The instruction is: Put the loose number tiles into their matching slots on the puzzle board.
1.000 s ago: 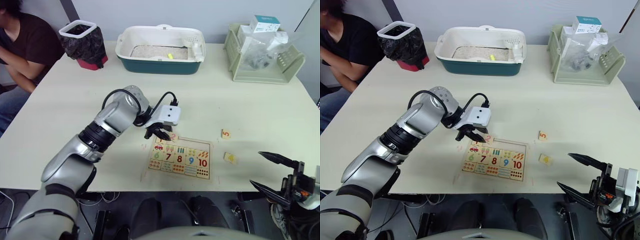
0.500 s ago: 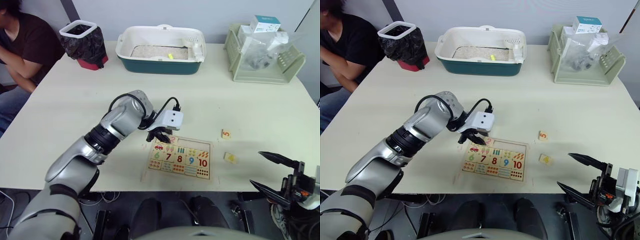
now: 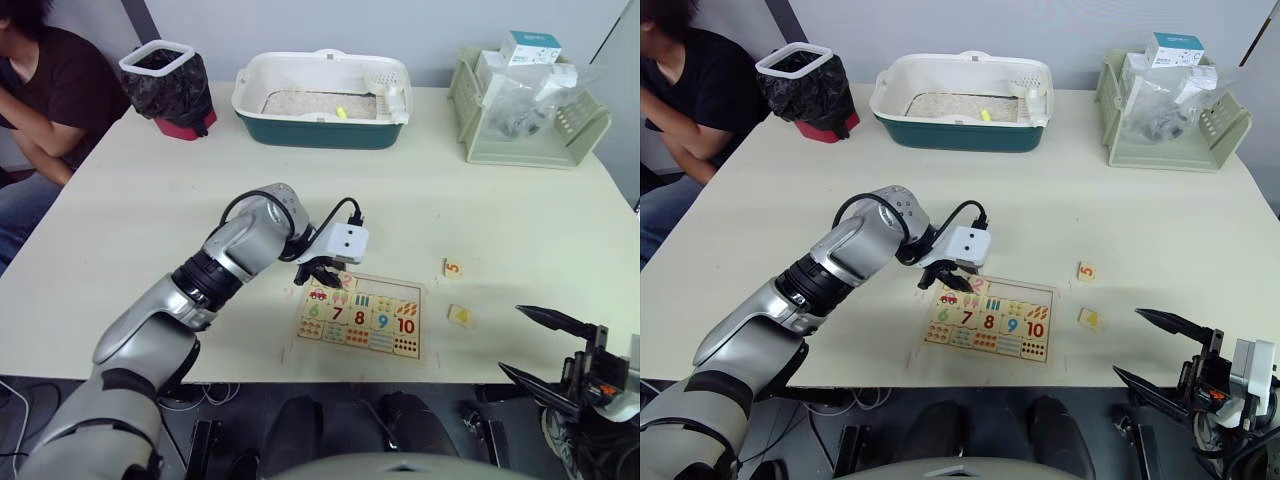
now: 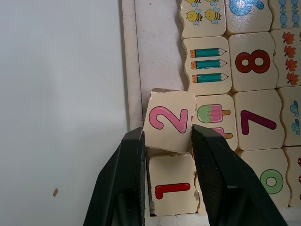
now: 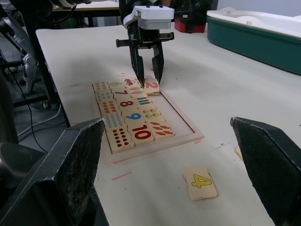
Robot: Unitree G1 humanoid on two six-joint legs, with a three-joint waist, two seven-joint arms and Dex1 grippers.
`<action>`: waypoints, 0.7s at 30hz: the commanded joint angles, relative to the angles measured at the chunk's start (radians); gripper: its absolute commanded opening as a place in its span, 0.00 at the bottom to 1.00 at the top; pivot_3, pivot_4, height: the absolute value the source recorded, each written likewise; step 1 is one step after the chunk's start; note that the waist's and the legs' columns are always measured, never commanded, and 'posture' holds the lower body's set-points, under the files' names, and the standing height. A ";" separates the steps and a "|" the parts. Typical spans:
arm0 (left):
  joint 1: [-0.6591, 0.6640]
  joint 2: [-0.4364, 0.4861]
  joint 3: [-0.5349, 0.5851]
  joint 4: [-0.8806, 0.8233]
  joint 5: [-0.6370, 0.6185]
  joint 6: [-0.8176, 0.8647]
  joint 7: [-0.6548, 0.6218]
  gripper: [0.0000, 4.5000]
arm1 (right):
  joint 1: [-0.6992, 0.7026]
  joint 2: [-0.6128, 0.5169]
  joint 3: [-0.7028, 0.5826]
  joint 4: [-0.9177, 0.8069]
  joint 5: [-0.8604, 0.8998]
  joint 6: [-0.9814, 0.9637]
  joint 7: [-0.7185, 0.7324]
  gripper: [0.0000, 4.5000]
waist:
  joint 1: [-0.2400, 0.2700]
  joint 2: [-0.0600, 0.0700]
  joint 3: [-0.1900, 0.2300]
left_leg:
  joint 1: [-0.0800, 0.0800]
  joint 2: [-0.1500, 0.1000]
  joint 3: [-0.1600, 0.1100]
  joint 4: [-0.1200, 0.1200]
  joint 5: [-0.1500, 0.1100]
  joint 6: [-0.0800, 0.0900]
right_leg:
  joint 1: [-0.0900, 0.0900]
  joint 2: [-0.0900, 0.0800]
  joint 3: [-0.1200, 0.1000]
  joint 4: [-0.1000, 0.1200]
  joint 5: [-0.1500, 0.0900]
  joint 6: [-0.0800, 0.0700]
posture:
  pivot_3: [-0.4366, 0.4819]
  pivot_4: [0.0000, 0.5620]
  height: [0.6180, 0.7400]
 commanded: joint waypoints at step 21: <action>-0.009 0.000 0.009 -0.098 0.007 0.132 0.003 0.22 | 0.011 0.000 -0.005 -0.004 0.006 -0.026 0.007 1.00 | -0.001 0.000 0.000 | 0.000 0.000 0.000 0.000 0.000 0.000 | 0.000 0.000 0.000 0.000 0.000 0.000 | 0.48 0.27 1.00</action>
